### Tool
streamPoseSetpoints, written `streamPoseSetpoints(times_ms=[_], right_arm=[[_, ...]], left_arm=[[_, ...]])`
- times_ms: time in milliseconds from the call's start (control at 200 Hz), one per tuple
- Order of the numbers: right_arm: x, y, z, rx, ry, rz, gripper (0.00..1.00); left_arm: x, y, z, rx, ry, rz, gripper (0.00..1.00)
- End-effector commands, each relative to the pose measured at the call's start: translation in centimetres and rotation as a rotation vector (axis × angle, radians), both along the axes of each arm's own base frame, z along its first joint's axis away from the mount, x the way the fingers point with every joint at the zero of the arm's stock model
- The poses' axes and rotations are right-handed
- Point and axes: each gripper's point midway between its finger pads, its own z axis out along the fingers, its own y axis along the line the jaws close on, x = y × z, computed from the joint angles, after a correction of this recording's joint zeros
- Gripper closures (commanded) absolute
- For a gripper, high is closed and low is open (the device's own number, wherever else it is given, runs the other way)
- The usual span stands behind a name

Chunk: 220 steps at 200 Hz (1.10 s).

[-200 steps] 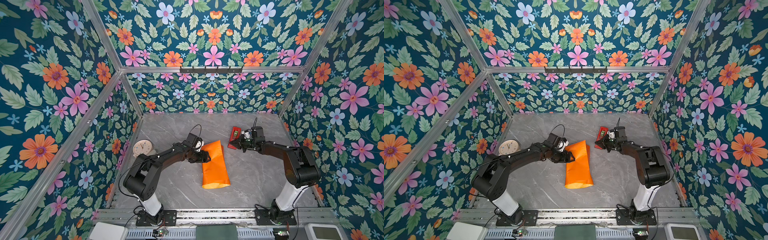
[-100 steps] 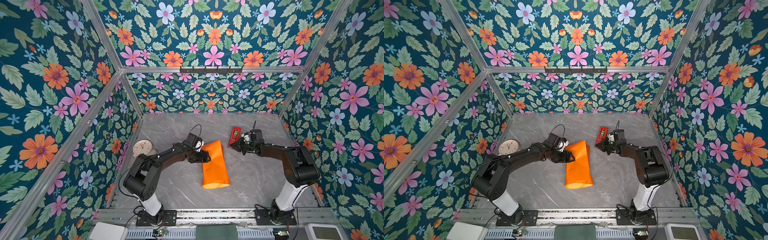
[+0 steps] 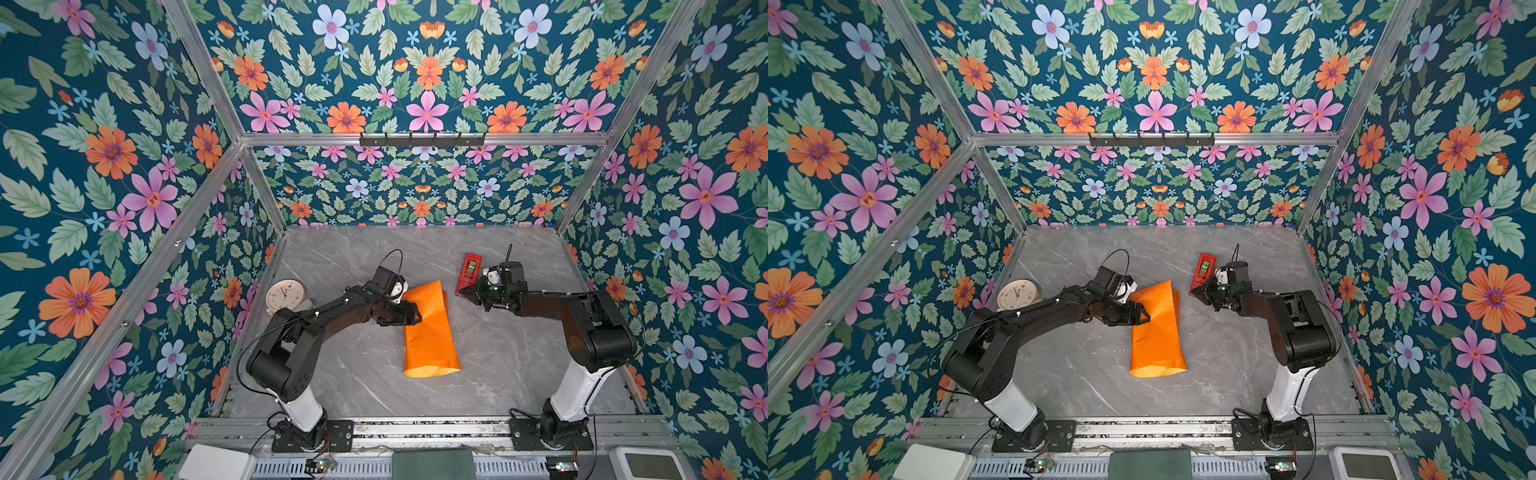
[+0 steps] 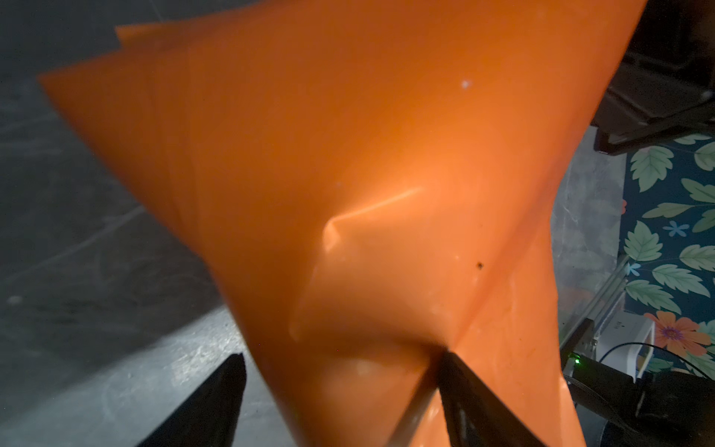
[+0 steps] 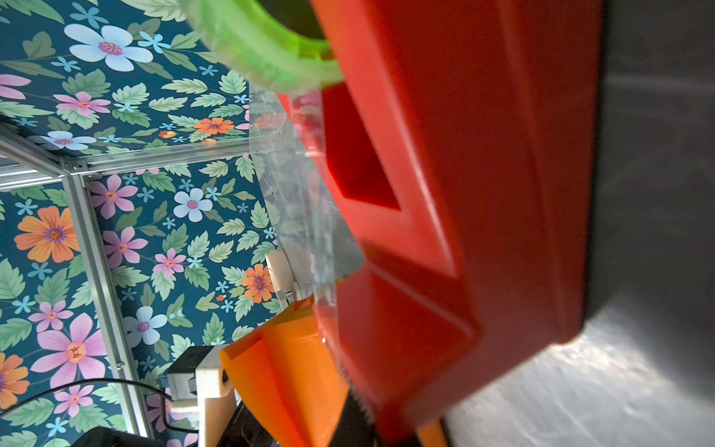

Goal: Wrap a gift box in wrapping paper
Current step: Tear off the tape with the cutter.

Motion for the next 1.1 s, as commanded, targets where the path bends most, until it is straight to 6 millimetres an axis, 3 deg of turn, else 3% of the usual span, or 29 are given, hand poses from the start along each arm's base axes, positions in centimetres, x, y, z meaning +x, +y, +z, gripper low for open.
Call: streamPoseSetpoints(times_ms=[0,310,605,710,910,1095], right_arm=[[-2.3,-0.5,-3.0,-0.054,0.135,0.008,1.00],[-2.5,-1.0,-4.2,-0.105,0.148,0.007,1.00],[-2.5,-1.8,-3.8,-0.157,0.133,0.017,1.00],[-2.5,-1.3,-1.7,-0.143,0.065,0.053,1.00],[-4.5,-0.7,4.7,-0.109,-0.129,0.078,1.00],[-6.5,1.7,7.1,-0.097,-0.238,0.024,1.00]], left_arm=[[-2.0,4.2,-3.3,0.231,0.070,0.019,0.20],[-2.1,4.2,-3.2,0.230,0.069,0.017,0.20],[-2.2,4.2,-3.3,0.227,0.071,0.018,0.20],[-2.1,4.3,-3.3,0.228,0.070,0.019,0.20],[-2.2,4.3,-3.5,0.231,0.073,0.017,0.20],[-2.2,4.3,-3.6,0.235,0.077,0.018,0.20]])
